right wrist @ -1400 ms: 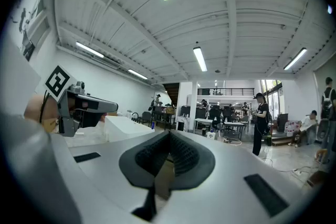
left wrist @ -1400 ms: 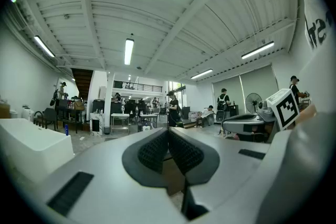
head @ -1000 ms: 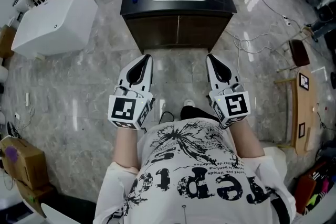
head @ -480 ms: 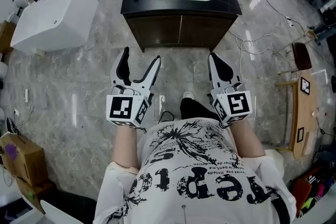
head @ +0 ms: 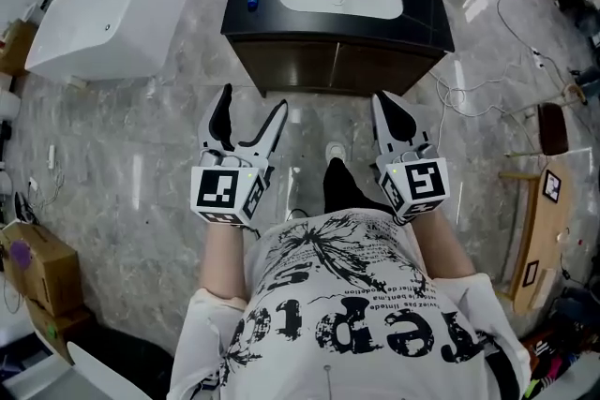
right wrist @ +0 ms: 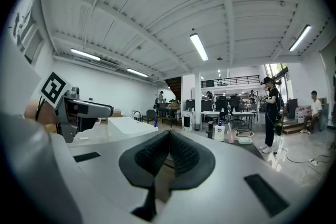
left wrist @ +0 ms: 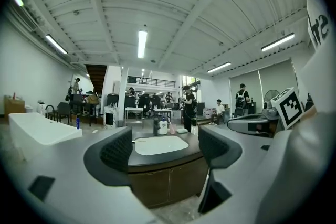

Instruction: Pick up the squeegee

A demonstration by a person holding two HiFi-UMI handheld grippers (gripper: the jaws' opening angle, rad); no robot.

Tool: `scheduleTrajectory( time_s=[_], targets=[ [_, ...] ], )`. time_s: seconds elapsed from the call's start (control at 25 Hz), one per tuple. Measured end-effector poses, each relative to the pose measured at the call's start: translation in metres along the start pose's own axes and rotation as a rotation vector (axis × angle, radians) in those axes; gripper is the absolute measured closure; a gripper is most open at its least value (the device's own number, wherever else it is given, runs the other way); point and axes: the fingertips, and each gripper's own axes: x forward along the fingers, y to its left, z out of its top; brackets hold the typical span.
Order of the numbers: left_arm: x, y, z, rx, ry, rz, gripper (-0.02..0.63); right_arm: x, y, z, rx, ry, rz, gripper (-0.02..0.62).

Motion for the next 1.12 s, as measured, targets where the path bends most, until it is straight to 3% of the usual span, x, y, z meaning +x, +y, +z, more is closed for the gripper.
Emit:
scheduleTrajectory(
  time_s=[0.28, 0.56, 0.88, 1.12],
  targets=[
    [0.142, 0.051, 0.017, -0.011, 0.032, 0.073, 0.228, 0.127, -0.097, 0.019, -0.003, 0.012, 0.056, 0.580],
    [0.271, 0.098, 0.022, -0.073, 0.044, 0.127, 0.228, 0.248, -0.176, 0.040, -0.028, -0.004, 0.128, 0.580],
    [0.337, 0.147, -0.004, -0.097, 0.150, 0.187, 0.229, 0.333, -0.188, 0.027, -0.014, 0.033, 0.211, 0.580],
    [0.400, 0.212, -0.041, -0.137, 0.245, 0.193, 0.229, 0.413, -0.193, 0.017, -0.015, 0.067, 0.217, 0.580]
  ],
)
